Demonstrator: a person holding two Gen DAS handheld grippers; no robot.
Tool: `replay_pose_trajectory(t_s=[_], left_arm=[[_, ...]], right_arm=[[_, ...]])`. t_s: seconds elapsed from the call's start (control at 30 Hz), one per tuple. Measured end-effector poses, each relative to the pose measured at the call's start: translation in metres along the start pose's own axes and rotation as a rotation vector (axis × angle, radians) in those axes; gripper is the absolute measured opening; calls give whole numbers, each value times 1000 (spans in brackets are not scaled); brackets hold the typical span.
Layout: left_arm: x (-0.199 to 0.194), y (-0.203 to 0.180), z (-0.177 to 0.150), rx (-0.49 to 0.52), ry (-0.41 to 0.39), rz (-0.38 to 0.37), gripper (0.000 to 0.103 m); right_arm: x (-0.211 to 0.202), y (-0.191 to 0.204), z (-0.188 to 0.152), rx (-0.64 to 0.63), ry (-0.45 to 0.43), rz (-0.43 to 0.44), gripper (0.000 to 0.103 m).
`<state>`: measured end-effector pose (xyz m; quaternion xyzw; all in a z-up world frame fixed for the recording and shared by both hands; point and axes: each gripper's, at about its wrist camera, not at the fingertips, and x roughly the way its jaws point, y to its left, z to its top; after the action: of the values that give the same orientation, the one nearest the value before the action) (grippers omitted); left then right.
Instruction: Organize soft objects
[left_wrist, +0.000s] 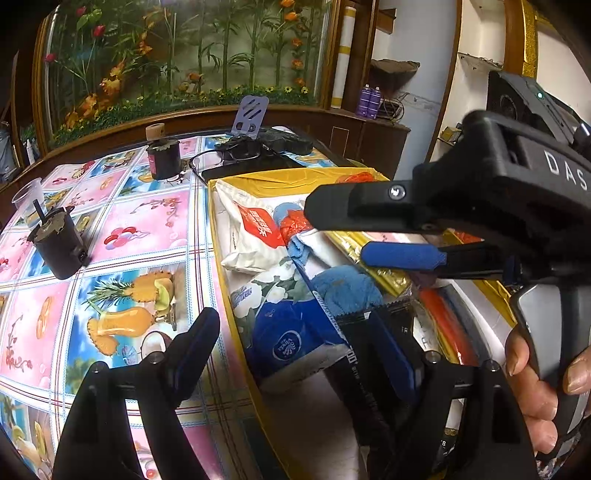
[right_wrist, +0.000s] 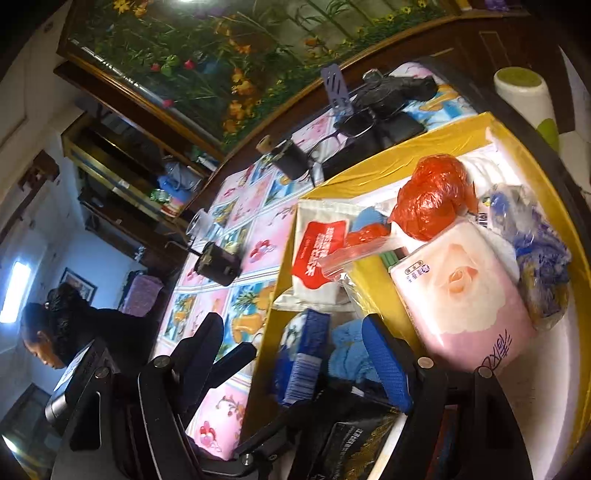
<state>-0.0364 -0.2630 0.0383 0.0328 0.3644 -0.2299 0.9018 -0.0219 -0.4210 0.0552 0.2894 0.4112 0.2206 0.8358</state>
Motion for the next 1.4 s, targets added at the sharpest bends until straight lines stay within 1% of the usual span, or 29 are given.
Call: replay_pose_trajectory(t_s=[0.03,0.13,0.2,0.4,0.53,0.6,0.63,0.67,0.73,0.83,0.93,1.0,1.13,1.17,1.23,1.33,1.4], left_arm=[[0,-1,0,6,-2,7,82],[1,-4,0,21,-7,19,82],[1,-6,-1,31,-11,26,82],[-8,-10,-2,58,-56,41,82],[-17,-9,-5,47,-63,52,87],[-24,-7,-7,40,-65,71,88],[-29,-7,-9,43,-71,75,90],[-35,-8,-12,47,-80,77,94],[-42,-10,-18,53,-90,77,99],[-49,-14,-23,56,-86,51,99],[-50,-16,-26,51,-64,52,100],[-50,-15,-29,44,-44,64,100],[-55,-10,-38,38,-43,105,101],[-56,-8,-39,38,-41,112,102],[-55,-5,-41,35,-19,124,103],[-53,0,-44,16,8,103,103],[-57,3,-44,7,0,77,103]], right_arm=[[-2,1,0,-8,-13,-6,81],[-6,4,1,-31,-34,17,81],[-9,3,1,-39,-48,8,81],[-22,5,3,-73,-144,-91,84],[-32,14,0,-126,-211,-167,85],[-42,17,-9,-131,-229,-212,85],[-48,18,-14,-132,-238,-220,85],[-56,19,-21,-136,-253,-228,87],[-73,21,-33,-147,-295,-262,89],[-101,20,-50,-154,-367,-350,94],[-122,18,-61,-149,-423,-422,95],[-131,18,-70,-149,-445,-457,96],[-137,20,-91,-165,-475,-544,98],[-137,19,-96,-168,-484,-562,100],[-134,21,-106,-174,-489,-592,102],[-125,23,-114,-181,-488,-607,102],[-121,22,-115,-179,-472,-609,102]])
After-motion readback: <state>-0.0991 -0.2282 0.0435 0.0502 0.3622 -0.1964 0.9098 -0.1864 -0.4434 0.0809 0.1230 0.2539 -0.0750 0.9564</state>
